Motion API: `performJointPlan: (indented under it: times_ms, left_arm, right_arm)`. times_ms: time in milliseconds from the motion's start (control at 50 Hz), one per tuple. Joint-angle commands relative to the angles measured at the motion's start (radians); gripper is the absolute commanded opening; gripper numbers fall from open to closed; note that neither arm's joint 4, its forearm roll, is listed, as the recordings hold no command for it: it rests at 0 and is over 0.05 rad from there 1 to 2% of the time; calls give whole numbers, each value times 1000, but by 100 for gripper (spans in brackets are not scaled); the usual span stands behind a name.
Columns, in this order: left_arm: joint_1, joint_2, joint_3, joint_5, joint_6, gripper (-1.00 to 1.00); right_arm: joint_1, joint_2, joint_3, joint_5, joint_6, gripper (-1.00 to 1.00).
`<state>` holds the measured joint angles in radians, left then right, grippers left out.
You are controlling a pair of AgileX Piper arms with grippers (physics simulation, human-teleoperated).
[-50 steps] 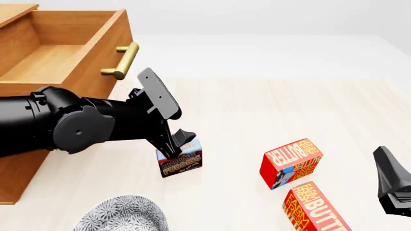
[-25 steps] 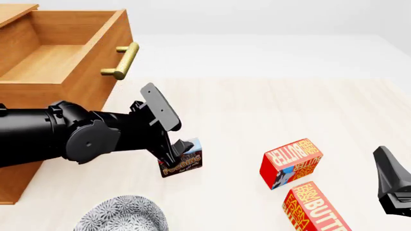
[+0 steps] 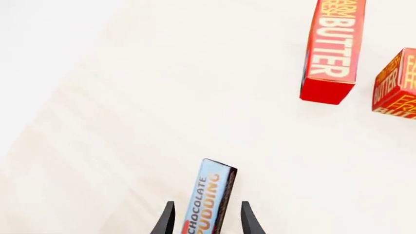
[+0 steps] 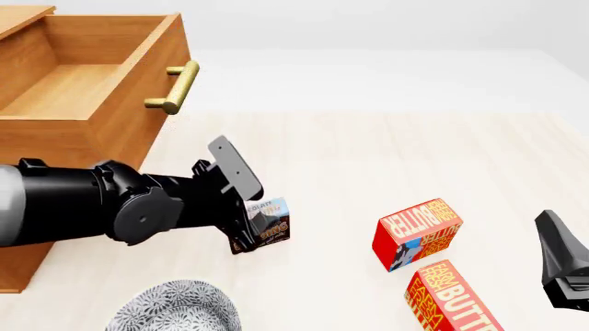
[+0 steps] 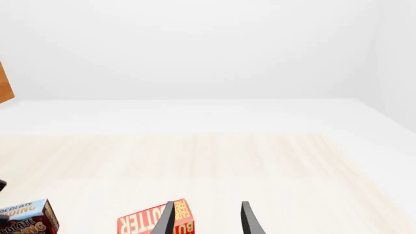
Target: Put the chocolate pudding in the top drawer of the cabinet and close it.
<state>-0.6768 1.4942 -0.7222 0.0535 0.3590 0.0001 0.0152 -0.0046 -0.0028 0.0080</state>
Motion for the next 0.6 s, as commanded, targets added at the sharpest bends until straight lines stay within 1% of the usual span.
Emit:
performJointPlan:
  times_ms: [20,380,600]
  left_arm:
    - [-2,26,10,-23,-15,100]
    - [26,62,34,-62,-14,100]
    - [28,78,41,-74,-18,100]
  right_arm:
    - [0,-3,0,3,0,100]
    - [0,-2,0,2,0,100]
    - [0,-1,0,1,0,100]
